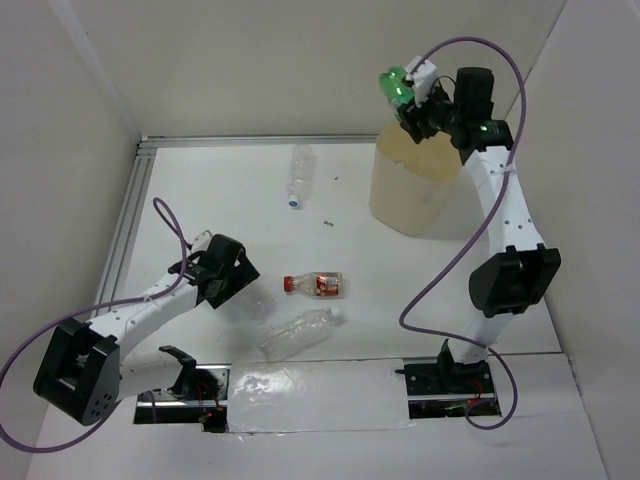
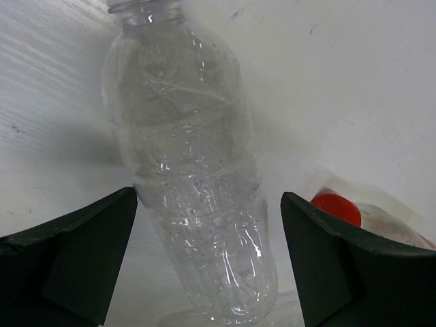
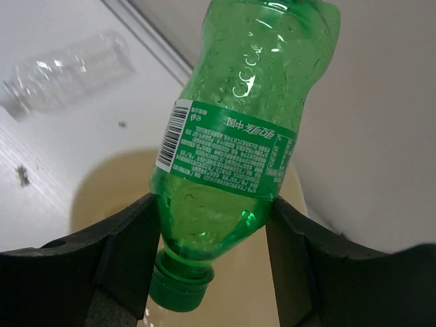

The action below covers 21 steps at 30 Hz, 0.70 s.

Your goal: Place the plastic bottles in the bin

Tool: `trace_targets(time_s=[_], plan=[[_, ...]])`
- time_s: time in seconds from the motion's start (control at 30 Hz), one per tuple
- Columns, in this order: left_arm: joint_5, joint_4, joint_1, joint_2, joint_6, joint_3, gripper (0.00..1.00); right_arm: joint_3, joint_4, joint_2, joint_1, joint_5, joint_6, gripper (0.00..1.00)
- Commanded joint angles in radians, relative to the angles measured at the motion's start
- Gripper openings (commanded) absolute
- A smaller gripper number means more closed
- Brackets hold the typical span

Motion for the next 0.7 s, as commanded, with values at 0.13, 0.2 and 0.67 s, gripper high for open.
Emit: trace_targets(time_s=[0.13,0.2,0.67], plan=[[-0.035,0.055,-0.02,0.055,0.019,0.03,0.99,-0.195,-0.068,-0.184,-0.113,-0.122,-0.067,0.22],[-0.035,0.064,-0.031,0.075,0.019,0.03,0.99,-0.257,-0.068,-0.204,-0.113,-0.133,-0.078,0.28],[-0.035,0.124,-0.04,0.195,0.031,0.048,0.8,-0.366,0.134,-0.328,-0.327,-0.358,0.163,1.0]])
